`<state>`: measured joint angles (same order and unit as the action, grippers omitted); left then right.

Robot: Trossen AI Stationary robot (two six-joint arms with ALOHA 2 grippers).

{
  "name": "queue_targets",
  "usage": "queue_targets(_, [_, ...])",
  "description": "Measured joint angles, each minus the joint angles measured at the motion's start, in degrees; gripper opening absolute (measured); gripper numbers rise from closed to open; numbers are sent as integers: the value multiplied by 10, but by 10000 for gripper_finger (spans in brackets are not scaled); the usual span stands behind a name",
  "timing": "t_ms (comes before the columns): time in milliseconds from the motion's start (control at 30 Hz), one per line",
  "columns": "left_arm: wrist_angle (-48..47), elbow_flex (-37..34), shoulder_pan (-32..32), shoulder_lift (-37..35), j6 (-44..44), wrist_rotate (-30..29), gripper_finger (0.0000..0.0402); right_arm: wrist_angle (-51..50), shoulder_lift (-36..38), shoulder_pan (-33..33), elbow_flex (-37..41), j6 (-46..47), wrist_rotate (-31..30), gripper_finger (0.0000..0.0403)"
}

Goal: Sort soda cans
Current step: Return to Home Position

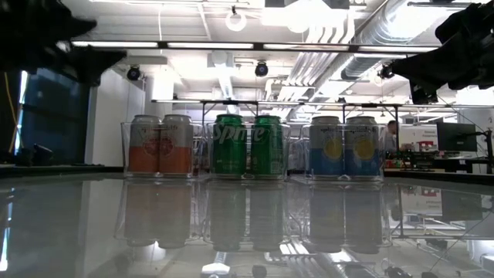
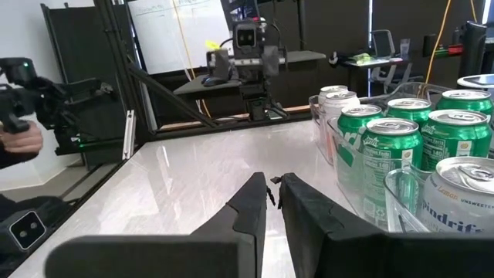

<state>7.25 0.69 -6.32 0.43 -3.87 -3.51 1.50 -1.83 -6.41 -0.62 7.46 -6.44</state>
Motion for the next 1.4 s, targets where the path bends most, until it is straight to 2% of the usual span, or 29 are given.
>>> queue_targets(100, [-63, 0, 9, 1, -4, -8, 330, 0, 0, 0, 0, 0, 0, 37])
queue_targets(367, [-61, 0, 15, 33, -19, -24, 330, 0, 0, 0, 0, 0, 0, 37])
queue_targets(1400, [-61, 0, 9, 34, -20, -24, 330, 0, 0, 0, 0, 0, 0, 37])
